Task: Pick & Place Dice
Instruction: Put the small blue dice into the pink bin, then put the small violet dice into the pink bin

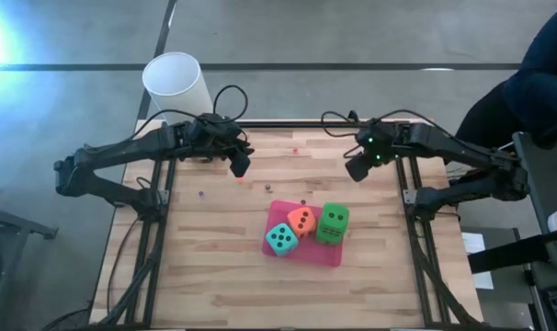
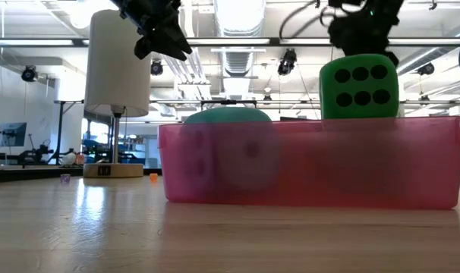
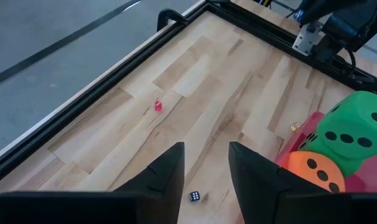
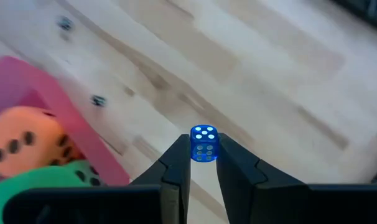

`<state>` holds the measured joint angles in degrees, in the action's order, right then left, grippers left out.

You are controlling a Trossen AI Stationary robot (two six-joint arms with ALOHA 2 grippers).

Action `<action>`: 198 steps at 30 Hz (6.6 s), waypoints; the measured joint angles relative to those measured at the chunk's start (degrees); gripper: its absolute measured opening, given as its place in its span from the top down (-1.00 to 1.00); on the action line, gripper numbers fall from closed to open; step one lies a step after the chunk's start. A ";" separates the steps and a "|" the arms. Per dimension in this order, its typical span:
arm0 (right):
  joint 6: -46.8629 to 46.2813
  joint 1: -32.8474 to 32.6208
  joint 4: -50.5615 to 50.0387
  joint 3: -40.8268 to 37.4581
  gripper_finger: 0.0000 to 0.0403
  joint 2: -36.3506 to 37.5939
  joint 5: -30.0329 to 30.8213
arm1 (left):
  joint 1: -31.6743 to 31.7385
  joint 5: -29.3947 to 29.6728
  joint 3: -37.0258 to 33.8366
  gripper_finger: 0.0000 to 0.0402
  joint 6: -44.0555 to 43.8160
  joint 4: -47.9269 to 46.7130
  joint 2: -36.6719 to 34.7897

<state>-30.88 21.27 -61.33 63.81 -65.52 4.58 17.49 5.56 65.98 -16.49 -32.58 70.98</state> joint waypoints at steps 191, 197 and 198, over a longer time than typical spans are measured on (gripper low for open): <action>15.05 -43.86 7.50 16.76 0.45 -8.79 -1.96 | -0.08 -0.65 -0.75 0.35 1.59 -21.66 -0.02; 15.02 -43.86 7.37 17.20 0.43 -4.37 6.93 | -0.08 -0.85 -7.57 0.37 -5.77 -23.45 -0.02; 14.83 -43.86 7.41 17.20 0.42 -3.70 8.55 | -0.08 -1.30 -8.99 0.38 -7.27 -23.62 0.00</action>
<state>-16.06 -22.59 -53.92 81.01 -69.22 13.13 17.41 4.26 56.98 -23.76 -56.19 70.98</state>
